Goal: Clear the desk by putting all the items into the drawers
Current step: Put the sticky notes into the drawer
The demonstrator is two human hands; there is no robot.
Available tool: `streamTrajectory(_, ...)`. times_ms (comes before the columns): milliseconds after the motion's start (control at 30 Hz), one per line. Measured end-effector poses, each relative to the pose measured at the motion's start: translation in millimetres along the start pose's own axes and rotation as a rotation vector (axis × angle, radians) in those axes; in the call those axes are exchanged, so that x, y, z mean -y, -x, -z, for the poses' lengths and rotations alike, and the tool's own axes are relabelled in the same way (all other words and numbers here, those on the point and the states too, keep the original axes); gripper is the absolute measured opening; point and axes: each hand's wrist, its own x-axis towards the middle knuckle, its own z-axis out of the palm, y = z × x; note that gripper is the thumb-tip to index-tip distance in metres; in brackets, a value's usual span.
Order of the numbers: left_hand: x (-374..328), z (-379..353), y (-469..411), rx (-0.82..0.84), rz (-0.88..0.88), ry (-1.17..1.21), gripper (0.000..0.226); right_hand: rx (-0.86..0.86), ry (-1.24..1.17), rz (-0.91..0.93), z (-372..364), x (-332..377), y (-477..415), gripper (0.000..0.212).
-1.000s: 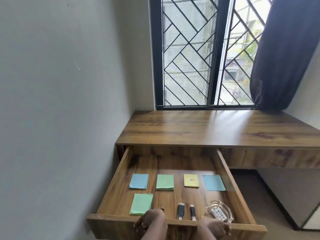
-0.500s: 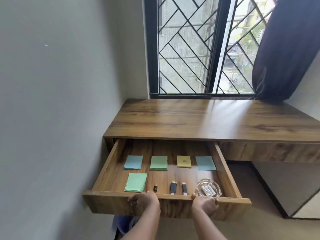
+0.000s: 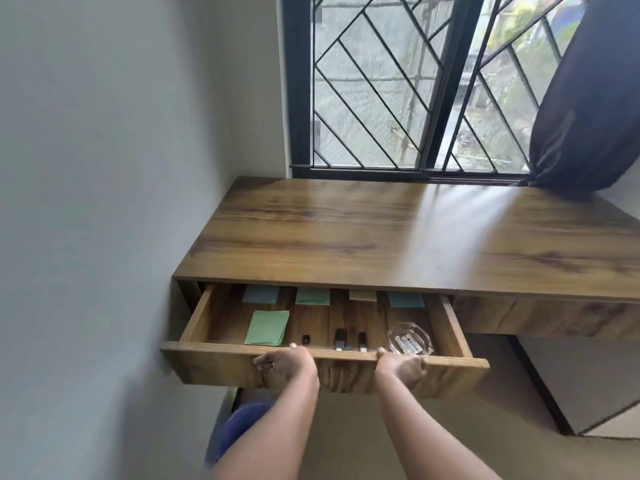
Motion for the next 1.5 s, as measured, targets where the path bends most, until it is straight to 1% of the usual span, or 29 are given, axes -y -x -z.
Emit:
streamTrajectory(67, -13, -11, -9, 0.001, 0.011, 0.001, 0.068, -0.03, -0.021, 0.005, -13, 12, -9, 0.077)
streamTrajectory(167, -28, -22, -21, 0.02, 0.02, 0.026, 0.068, -0.029, -0.054, 0.003, -29, 26, -22, 0.073)
streamTrajectory(333, -44, -42, -39, 0.047, -0.025, 0.09, 0.071, -0.049, -0.115, -0.028, -50, 47, -44, 0.073)
streamTrajectory(400, -48, -50, -50, 0.058, -0.008, 0.114, 0.074, -0.068, -0.169, -0.036, -55, 52, -54, 0.067)
streamTrajectory(500, -52, -64, -70, 0.065, 0.035, 0.199, 0.084, -0.081, -0.263, -0.056, -62, 60, -65, 0.046)
streamTrajectory(533, -52, -71, -79, 0.064, 0.059, 0.214, 0.088, -0.079, -0.288, -0.053, -63, 64, -70, 0.046)
streamTrajectory(600, -64, -71, -77, 0.08, 0.087, 0.23, 0.094, -0.082, -0.328, -0.053, -69, 74, -79, 0.058)
streamTrajectory(667, -77, -67, -70, 0.103, 0.093, 0.29, 0.098, -0.052, -0.409, -0.087, -74, 83, -84, 0.073)
streamTrajectory(700, -84, -67, -70, 0.107, 0.091, 0.326, 0.102, -0.038, -0.441, -0.096, -78, 88, -88, 0.077)
streamTrajectory(767, -90, -73, -79, 0.101, 0.105, 0.377, 0.113, -0.027, -0.452, -0.112, -87, 97, -95, 0.078)
streamTrajectory(833, -93, -80, -85, 0.076, 0.11, 0.391, 0.121, -0.043, -0.435, -0.12, -94, 101, -101, 0.073)
streamTrajectory(900, -99, -85, -84, 0.069, 0.103, 0.365, 0.12, -0.067, -0.399, -0.124, -99, 102, -103, 0.068)
streamTrajectory(1000, -98, -96, -84, 0.058, 0.082, 0.318, 0.113, -0.056, -0.359, -0.143, -105, 103, -103, 0.073)
streamTrajectory(1067, -98, -101, -87, 0.046, 0.088, 0.326, 0.111, -0.06, -0.358, -0.159, -106, 106, -102, 0.071)
streamTrajectory(1167, -101, -99, -86, 0.072, 0.11, 0.368, 0.109, -0.053, -0.358, -0.191, -104, 110, -102, 0.066)
streamTrajectory(1333, -94, -101, -98, 0.104, 0.096, 0.367, 0.1, -0.008, -0.401, -0.173, -96, 105, -102, 0.055)
streamTrajectory(1400, -95, -100, -96, 0.093, 0.102, 0.352, 0.1, 0.028, -0.379, -0.154, -92, 103, -103, 0.053)
streamTrajectory(1500, -96, -100, -92, 0.108, 0.071, 0.354, 0.1, -0.002, -0.312, -0.139, -87, 103, -105, 0.054)
